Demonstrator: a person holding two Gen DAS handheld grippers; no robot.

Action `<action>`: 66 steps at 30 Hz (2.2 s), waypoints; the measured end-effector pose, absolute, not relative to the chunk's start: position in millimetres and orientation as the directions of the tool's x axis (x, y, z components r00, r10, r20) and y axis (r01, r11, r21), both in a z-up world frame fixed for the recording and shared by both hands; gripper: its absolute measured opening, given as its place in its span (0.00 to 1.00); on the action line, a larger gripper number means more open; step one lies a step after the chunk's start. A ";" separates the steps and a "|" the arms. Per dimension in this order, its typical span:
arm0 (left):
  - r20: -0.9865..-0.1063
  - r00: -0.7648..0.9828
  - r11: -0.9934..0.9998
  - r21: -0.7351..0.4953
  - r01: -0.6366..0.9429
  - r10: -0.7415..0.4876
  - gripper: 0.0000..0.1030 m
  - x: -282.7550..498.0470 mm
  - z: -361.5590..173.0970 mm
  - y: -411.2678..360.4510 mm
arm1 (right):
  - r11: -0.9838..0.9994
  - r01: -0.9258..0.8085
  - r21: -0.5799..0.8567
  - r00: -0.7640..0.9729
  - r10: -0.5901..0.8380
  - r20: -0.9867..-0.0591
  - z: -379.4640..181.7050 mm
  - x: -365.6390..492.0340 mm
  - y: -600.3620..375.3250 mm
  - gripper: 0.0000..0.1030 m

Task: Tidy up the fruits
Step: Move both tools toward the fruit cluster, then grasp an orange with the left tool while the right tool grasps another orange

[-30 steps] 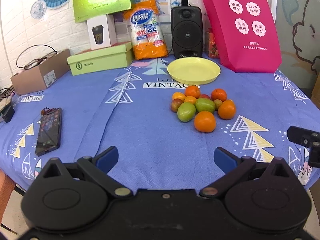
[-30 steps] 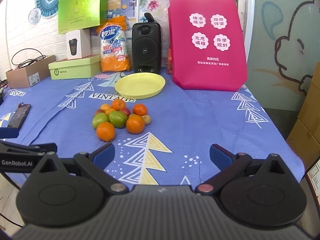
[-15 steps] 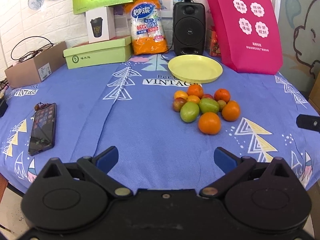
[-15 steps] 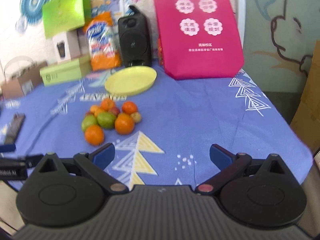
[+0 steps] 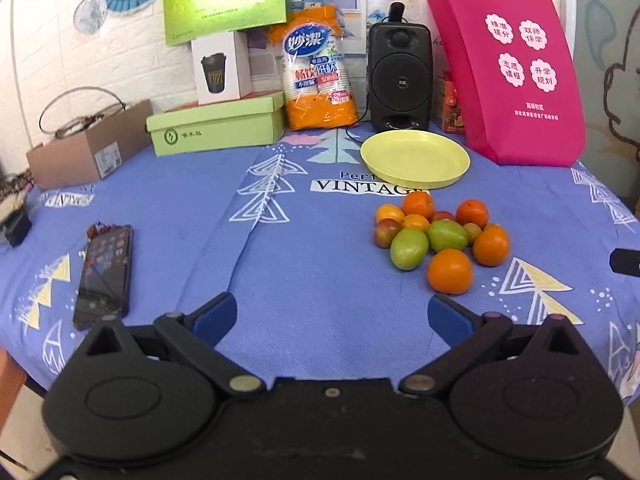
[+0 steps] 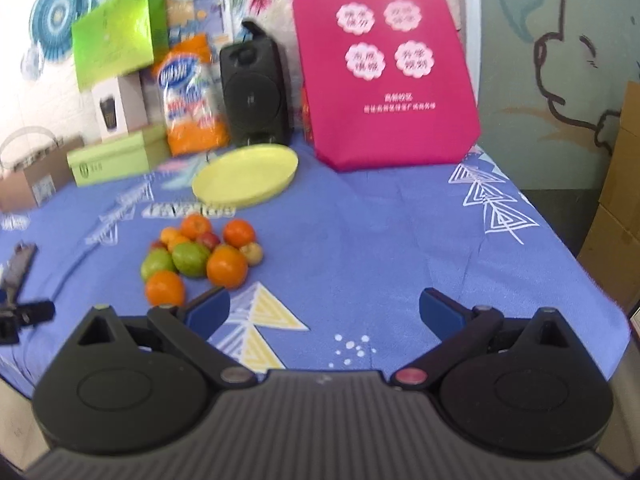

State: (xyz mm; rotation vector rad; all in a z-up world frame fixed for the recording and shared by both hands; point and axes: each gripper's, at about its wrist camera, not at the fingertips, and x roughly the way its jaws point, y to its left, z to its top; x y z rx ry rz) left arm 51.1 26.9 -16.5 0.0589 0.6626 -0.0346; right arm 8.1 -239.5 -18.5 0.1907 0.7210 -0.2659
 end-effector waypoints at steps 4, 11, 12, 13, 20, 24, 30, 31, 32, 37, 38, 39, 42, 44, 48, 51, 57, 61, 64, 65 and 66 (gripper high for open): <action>-0.620 0.784 0.995 0.049 0.091 -0.041 1.00 55.2 -18.5 19.8 | 0.956 0.256 0.143 0.729 -0.094 -0.678 -20.5 13.5 -242.9 1.00; -0.645 0.761 0.996 -0.018 0.082 -0.075 1.00 73.7 -25.5 25.2 | 0.958 0.258 0.122 0.701 -0.098 -0.707 -26.8 29.8 -243.0 1.00; -0.643 0.762 0.996 -0.012 0.085 -0.073 1.00 75.8 -26.5 25.0 | 0.959 0.256 0.122 0.699 -0.096 -0.708 -28.0 31.8 -243.6 1.00; -0.642 0.763 0.996 -0.007 0.091 -0.075 1.00 77.8 -27.4 24.3 | 0.961 0.250 0.122 0.702 -0.093 -0.706 -29.1 33.4 -244.3 1.00; -0.659 0.740 0.987 -0.025 0.161 -0.137 1.00 99.3 -40.2 10.8 | 0.984 0.149 0.098 0.710 -0.037 -0.704 -38.3 50.9 -239.8 1.00; -0.667 0.721 0.978 -0.063 0.197 -0.188 1.00 114.1 -50.4 1.0 | 0.992 0.092 0.089 0.716 -0.004 -0.698 -45.4 62.1 -236.4 1.00; -0.668 0.701 0.958 -0.068 0.277 -0.250 0.96 131.0 -63.6 -19.1 | 0.995 0.039 0.092 0.721 0.035 -0.692 -52.1 75.9 -242.0 1.00; -0.669 0.696 0.954 -0.069 0.291 -0.260 0.94 133.3 -66.3 -22.6 | 0.995 0.031 0.090 0.725 0.040 -0.688 -53.4 76.5 -242.7 1.00; -0.670 0.690 0.949 -0.070 0.306 -0.272 0.89 135.2 -69.4 -26.3 | 0.996 0.024 0.087 0.726 0.042 -0.686 -54.8 77.7 -243.5 1.00; -0.691 0.653 0.933 -0.091 0.347 -0.310 0.74 144.6 -88.2 -38.7 | 0.997 -0.015 0.077 0.723 0.064 -0.688 -62.9 81.9 -246.6 0.92; -0.694 0.649 0.933 -0.095 0.347 -0.312 0.74 146.6 -92.2 -40.0 | 0.996 -0.025 0.082 0.722 0.075 -0.688 -64.3 82.8 -246.9 0.92; -0.696 0.647 0.933 -0.098 0.345 -0.313 0.74 148.4 -95.4 -41.0 | 0.995 -0.038 0.088 0.722 0.089 -0.687 -65.3 83.8 -247.3 0.91; -0.691 0.646 0.932 -0.116 0.344 -0.324 0.69 154.5 -100.2 -44.0 | 0.993 -0.070 0.098 0.722 0.119 -0.681 -67.7 88.9 -247.0 0.87; -0.687 0.643 0.925 -0.119 0.360 -0.339 0.61 159.8 -101.3 -47.0 | 0.989 -0.092 0.112 0.719 0.144 -0.680 -70.0 95.2 -246.8 0.80; -0.681 0.646 0.918 -0.104 0.382 -0.346 0.45 169.4 -102.2 -55.6 | 0.988 -0.116 0.106 0.704 0.157 -0.693 -76.2 109.4 -244.5 0.74; -0.676 0.652 0.919 -0.100 0.381 -0.344 0.41 172.7 -103.5 -56.6 | 0.982 -0.145 0.125 0.698 0.191 -0.690 -78.6 116.8 -242.2 0.71; -0.676 0.648 0.920 -0.116 0.376 -0.350 0.40 172.2 -102.1 -46.4 | 0.975 -0.167 0.146 0.685 0.221 -0.694 -85.2 126.7 -235.9 0.70; -0.680 0.652 0.924 -0.104 0.369 -0.337 0.40 166.5 -100.0 -38.9 | 0.973 -0.171 0.153 0.664 0.228 -0.712 -93.9 134.1 -230.2 0.58; -0.679 0.654 0.928 -0.113 0.355 -0.333 0.40 164.1 -100.9 -30.9 | 0.976 -0.165 0.140 0.659 0.215 -0.721 -101.1 139.9 -224.3 0.57; -0.679 0.656 0.930 -0.116 0.348 -0.330 0.40 163.8 -101.3 -27.8 | 0.978 -0.160 0.135 0.662 0.208 -0.720 -102.3 141.6 -222.7 0.57; -0.679 0.656 0.932 -0.120 0.342 -0.329 0.40 164.1 -101.3 -25.7 | 0.979 -0.156 0.133 0.665 0.204 -0.719 -103.2 143.3 -221.5 0.57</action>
